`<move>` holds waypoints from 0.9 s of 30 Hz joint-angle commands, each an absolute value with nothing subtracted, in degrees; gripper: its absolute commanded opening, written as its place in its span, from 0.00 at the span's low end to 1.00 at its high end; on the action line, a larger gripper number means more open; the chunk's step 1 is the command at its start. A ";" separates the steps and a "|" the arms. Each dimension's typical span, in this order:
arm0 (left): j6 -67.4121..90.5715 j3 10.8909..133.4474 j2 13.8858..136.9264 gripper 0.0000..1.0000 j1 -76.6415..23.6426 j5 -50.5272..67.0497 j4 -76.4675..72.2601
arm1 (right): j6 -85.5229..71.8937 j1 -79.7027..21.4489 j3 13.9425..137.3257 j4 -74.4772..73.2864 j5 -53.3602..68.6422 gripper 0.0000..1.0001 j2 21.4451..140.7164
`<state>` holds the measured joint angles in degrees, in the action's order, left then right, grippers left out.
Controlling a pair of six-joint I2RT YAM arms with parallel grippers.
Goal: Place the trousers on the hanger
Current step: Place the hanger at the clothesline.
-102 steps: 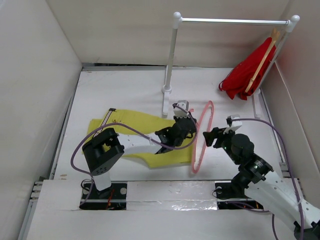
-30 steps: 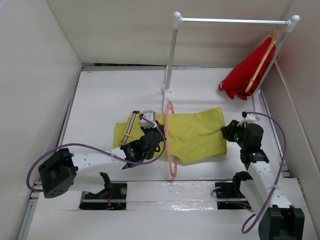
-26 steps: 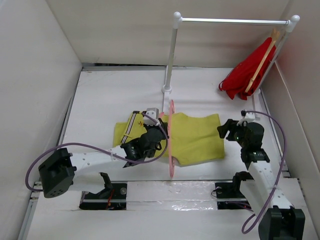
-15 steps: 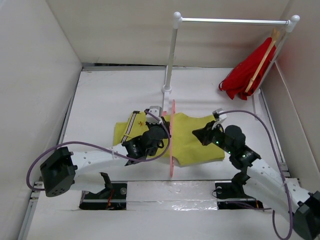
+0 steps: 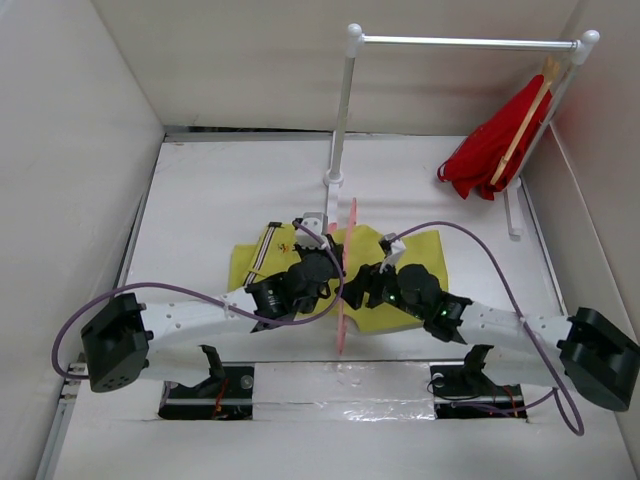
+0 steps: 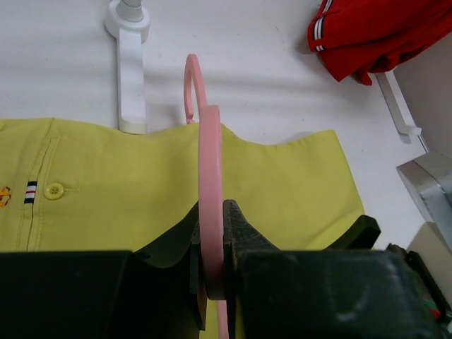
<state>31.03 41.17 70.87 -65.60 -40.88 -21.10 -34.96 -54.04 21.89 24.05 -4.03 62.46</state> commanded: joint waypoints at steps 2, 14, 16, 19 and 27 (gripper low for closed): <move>31.99 44.74 69.79 0.00 -66.53 -41.48 -28.56 | -38.14 -56.16 22.76 36.64 -3.87 0.62 67.57; 27.87 45.87 68.29 0.00 -66.53 -37.97 -32.78 | -42.97 -57.22 23.64 47.98 0.08 0.00 70.49; 25.76 49.56 68.29 0.00 -66.53 -37.44 -31.56 | -44.03 -57.22 23.99 49.04 1.75 0.00 69.01; 22.33 54.48 67.77 0.11 -66.53 -36.13 -29.19 | -44.47 -57.22 25.22 48.26 2.55 0.00 66.45; 22.24 60.82 65.84 0.50 -61.26 -23.73 -27.16 | -45.44 -52.14 30.14 40.88 4.65 0.00 56.35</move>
<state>22.04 57.89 69.10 -62.67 -29.54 -23.03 -46.48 -54.35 25.41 35.88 0.58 60.71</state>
